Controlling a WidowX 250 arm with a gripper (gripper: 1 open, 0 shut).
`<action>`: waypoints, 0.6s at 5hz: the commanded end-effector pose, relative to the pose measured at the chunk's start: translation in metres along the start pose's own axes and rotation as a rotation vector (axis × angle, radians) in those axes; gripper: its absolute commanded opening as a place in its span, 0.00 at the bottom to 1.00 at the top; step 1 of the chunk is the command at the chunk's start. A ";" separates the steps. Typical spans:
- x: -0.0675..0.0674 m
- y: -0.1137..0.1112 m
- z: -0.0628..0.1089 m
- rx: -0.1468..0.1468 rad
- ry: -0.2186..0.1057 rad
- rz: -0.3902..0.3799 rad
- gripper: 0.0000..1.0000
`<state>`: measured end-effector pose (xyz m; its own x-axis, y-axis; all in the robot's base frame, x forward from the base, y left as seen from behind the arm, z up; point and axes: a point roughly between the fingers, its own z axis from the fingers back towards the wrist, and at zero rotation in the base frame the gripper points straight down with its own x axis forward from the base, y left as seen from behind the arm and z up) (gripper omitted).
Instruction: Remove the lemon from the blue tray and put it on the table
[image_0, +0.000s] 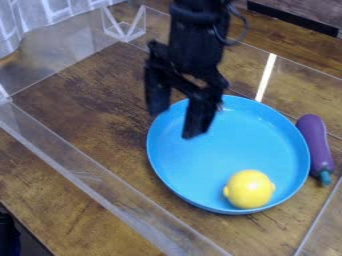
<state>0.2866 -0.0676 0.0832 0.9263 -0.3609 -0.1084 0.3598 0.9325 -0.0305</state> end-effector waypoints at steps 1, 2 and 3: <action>0.009 -0.018 -0.008 0.027 -0.038 -0.107 1.00; 0.014 -0.036 -0.025 0.044 -0.031 -0.228 1.00; 0.019 -0.049 -0.044 0.049 -0.037 -0.300 1.00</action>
<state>0.2810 -0.1138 0.0333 0.7885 -0.6082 -0.0911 0.6096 0.7926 -0.0153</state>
